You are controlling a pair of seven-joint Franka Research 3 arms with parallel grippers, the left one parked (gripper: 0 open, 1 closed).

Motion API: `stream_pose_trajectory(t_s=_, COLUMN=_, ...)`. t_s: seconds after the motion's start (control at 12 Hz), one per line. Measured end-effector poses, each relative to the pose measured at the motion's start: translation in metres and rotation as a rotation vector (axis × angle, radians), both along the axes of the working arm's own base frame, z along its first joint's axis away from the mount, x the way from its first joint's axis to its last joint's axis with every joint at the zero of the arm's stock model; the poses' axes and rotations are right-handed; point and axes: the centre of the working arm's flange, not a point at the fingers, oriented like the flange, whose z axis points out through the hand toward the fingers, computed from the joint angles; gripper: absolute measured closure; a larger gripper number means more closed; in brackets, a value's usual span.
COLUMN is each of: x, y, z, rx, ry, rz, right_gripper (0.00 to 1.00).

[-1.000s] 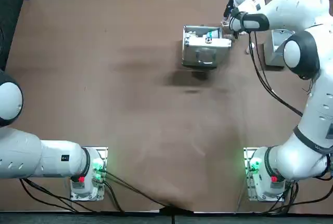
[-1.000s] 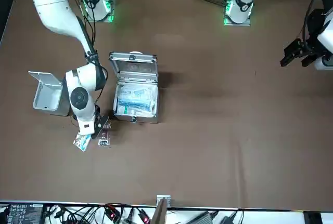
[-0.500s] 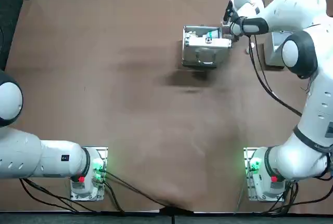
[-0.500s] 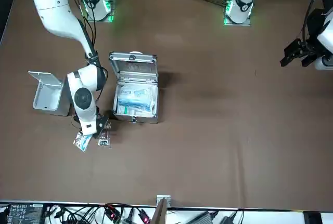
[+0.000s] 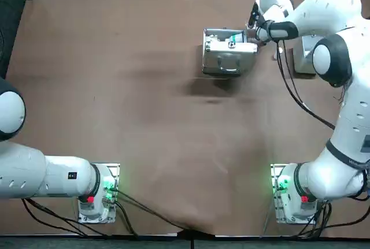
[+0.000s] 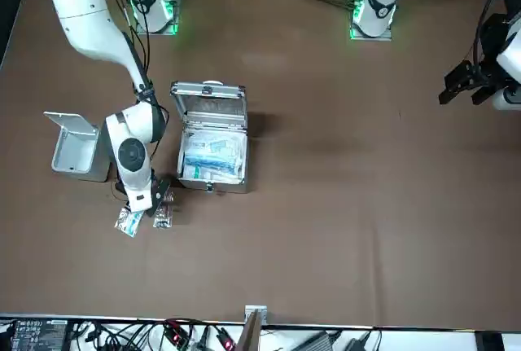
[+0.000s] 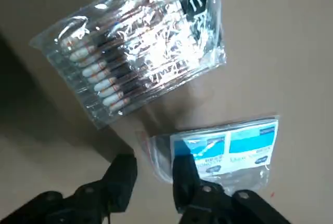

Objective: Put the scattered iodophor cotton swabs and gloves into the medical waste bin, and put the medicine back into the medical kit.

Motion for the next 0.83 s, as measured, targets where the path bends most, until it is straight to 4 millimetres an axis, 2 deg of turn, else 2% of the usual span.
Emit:
stream_pose_trajectory(t_s=0.33, x=0.0003, y=-0.0004, z=0.0, rx=-0.012, ry=-0.003, rz=0.013, right_gripper=0.61)
stream_pose_trajectory(t_s=0.58, x=0.0004, y=-0.0007, z=0.0001, rx=-0.014, ry=-0.003, rz=0.016, right_gripper=0.63)
stream_pose_trajectory(t_s=0.67, x=0.0005, y=-0.0013, z=-0.0002, rx=-0.014, ry=-0.003, rz=0.015, right_gripper=0.74)
stream_pose_trajectory(t_s=0.83, x=0.0012, y=-0.0039, z=-0.0002, rx=-0.014, ry=-0.004, rz=0.009, right_gripper=0.79)
